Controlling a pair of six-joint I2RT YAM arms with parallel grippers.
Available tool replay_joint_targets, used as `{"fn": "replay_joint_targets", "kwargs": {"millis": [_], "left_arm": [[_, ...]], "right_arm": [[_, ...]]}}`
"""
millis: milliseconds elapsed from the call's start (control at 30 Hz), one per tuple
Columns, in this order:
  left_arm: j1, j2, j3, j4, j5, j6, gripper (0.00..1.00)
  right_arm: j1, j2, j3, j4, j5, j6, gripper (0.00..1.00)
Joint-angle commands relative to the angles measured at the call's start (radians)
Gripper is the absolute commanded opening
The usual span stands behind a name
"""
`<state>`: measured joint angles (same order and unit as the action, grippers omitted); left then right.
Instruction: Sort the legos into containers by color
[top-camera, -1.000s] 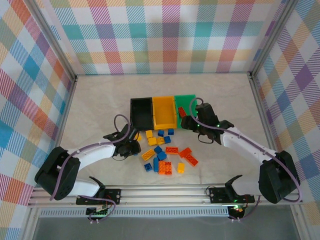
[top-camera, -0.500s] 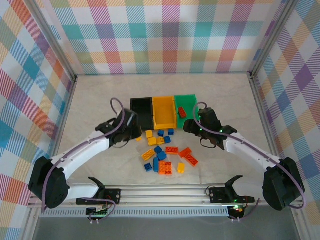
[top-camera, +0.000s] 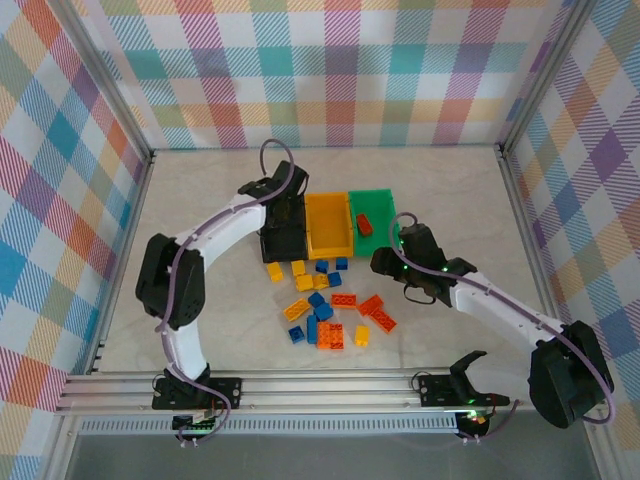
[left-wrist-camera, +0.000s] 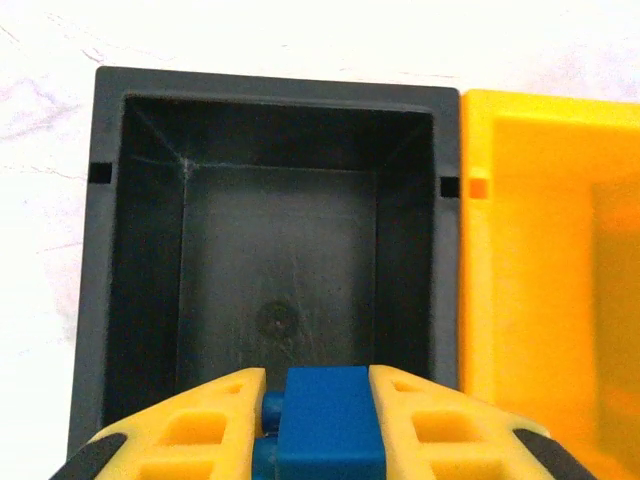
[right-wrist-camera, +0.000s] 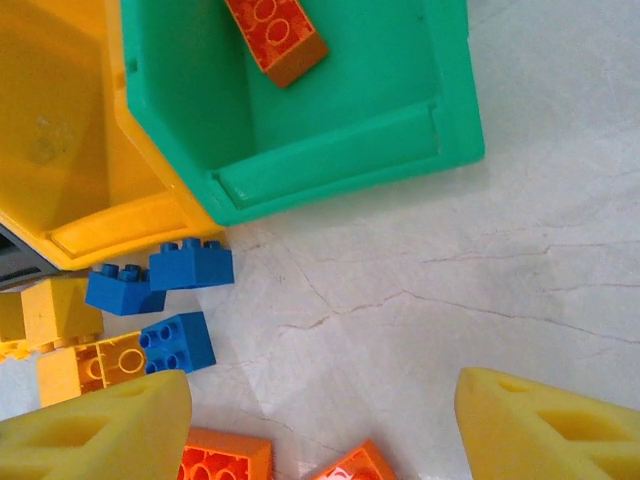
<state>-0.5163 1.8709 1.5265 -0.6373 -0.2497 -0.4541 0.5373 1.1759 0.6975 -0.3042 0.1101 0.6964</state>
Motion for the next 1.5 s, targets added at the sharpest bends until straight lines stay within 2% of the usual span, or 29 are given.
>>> {"fn": "replay_joint_targets", "kwargs": {"millis": [0,133,233,300,500,567,733,833,933,1233,1467], "left_arm": [[0.006,0.048,0.088,-0.086,-0.027,0.036,0.29],[0.007,0.052,0.120,-0.099,-0.021,0.037,0.49],[0.000,-0.015,0.096,-0.069,0.017,0.030,0.67],[-0.012,-0.084,0.067,-0.047,0.051,0.025,0.74],[-0.098,-0.362,-0.166,0.086,0.180,-0.035,0.84],[-0.136,-0.460,-0.279,0.148,0.220,-0.072,1.00],[-0.221,-0.654,-0.557,0.226,0.239,-0.151,1.00],[-0.232,-0.729,-0.659,0.223,0.242,-0.179,1.00],[-0.233,-0.788,-0.729,0.210,0.233,-0.191,1.00],[-0.231,-0.814,-0.782,0.182,0.189,-0.187,1.00],[-0.232,-0.791,-0.779,0.184,0.188,-0.182,1.00]], "right_arm": [[0.001,-0.020,-0.014,-0.021,-0.030,0.006,0.71],[0.003,-0.019,-0.019,-0.042,-0.071,-0.009,0.72],[0.009,-0.020,-0.016,-0.078,-0.090,-0.017,0.72],[0.020,-0.024,-0.018,-0.102,-0.097,-0.024,0.72],[0.070,-0.032,-0.061,-0.153,-0.106,-0.026,0.72],[0.092,-0.031,-0.074,-0.166,-0.100,-0.019,0.72],[0.155,-0.011,-0.084,-0.199,-0.083,-0.010,0.73],[0.198,0.008,-0.071,-0.232,-0.065,-0.014,0.78],[0.246,0.023,-0.051,-0.282,-0.019,-0.008,0.79],[0.308,0.138,-0.028,-0.342,0.076,0.033,0.79],[0.308,0.166,-0.034,-0.350,0.145,0.085,0.72]]}}
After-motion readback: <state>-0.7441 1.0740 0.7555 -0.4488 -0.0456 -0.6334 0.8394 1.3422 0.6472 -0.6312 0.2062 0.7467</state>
